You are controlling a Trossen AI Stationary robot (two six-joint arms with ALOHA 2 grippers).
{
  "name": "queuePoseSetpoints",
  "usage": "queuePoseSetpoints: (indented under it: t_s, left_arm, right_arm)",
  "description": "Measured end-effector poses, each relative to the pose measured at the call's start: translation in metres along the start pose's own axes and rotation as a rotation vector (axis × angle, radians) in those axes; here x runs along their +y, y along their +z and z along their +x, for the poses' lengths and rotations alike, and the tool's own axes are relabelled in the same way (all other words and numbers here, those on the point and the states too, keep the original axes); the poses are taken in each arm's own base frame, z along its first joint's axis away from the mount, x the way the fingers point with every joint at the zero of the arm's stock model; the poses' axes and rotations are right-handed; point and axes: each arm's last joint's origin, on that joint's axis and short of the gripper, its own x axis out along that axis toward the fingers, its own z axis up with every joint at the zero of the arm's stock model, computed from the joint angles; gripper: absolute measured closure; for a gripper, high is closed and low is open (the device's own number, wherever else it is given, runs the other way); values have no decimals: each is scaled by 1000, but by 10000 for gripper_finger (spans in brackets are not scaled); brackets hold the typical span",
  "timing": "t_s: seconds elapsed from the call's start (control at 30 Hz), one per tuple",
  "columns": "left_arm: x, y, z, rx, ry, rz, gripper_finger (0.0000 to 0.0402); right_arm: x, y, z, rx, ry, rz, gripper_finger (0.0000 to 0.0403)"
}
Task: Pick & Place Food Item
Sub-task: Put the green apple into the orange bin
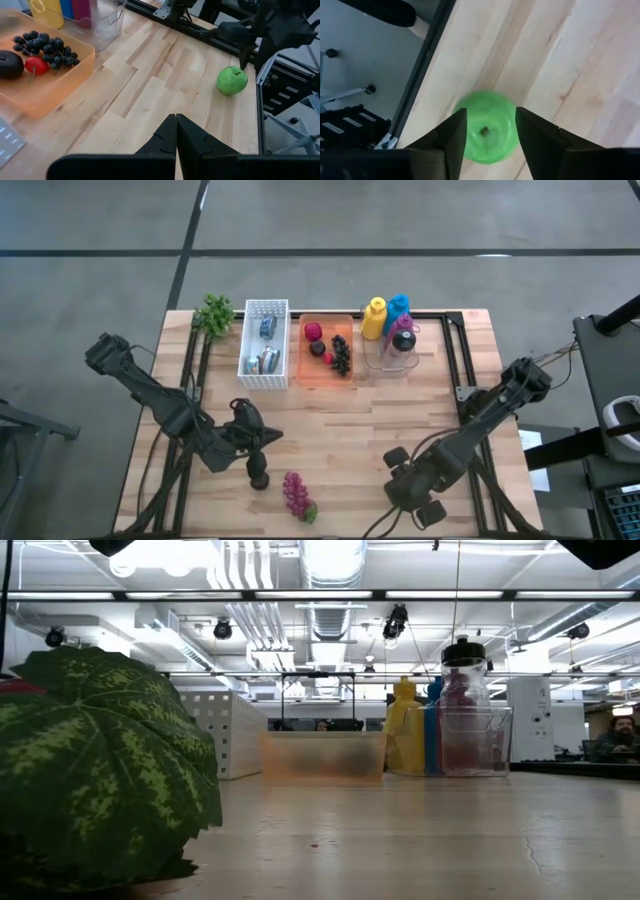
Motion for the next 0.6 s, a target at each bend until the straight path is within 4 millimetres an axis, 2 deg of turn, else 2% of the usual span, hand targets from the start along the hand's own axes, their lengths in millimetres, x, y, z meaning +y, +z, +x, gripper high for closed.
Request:
queuePoseSetpoints:
  t_s: [0.27,0.6]
  left_arm:
    - [0,-1,0,8,-3,19,396]
    - [0,-1,0,8,-4,56,396]
  right_arm:
    - [0,1,2,3,0,0,225]
    - [0,0,3,6,0,-4,245]
